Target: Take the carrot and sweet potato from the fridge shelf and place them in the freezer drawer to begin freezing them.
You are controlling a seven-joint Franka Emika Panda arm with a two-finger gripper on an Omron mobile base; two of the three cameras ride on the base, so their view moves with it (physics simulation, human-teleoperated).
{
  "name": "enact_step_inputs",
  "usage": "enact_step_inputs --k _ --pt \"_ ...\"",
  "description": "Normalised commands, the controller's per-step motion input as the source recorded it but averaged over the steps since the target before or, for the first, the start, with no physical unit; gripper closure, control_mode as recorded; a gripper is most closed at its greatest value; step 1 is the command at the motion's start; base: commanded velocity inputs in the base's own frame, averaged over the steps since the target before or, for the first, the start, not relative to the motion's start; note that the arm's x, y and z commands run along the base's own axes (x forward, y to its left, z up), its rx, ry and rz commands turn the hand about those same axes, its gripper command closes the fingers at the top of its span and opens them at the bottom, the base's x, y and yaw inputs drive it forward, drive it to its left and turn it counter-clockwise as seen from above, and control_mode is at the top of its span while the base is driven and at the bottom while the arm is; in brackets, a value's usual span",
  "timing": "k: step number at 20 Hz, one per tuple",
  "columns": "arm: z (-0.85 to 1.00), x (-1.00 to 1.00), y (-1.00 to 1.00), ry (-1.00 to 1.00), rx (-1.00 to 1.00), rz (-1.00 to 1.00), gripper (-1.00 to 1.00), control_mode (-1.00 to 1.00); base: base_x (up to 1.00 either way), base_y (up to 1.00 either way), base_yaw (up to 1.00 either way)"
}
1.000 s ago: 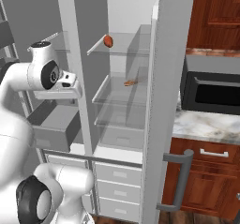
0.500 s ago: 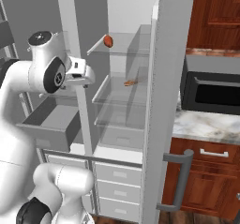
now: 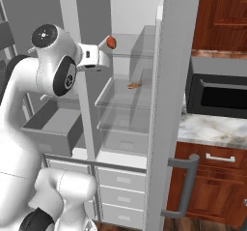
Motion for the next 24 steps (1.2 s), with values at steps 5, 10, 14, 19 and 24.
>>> enact_step_inputs --k 5,10,14,19,24 --pt "0.39 0.51 -0.16 -0.15 0.00 0.02 -1.00 -1.00 0.00 0.00 0.00" --pt "0.27 0.69 -0.07 -0.10 0.02 0.05 -1.00 -1.00 0.00 0.00 0.00" --pt "0.05 0.64 -0.04 -0.05 0.05 0.08 -1.00 -1.00 0.00 0.00 0.00" --pt "0.00 0.63 -0.01 0.03 0.10 0.10 -1.00 -1.00 0.00 0.00 0.00" --pt "0.00 0.57 -0.01 0.12 0.13 0.10 -1.00 -1.00 0.00 0.00 0.00"
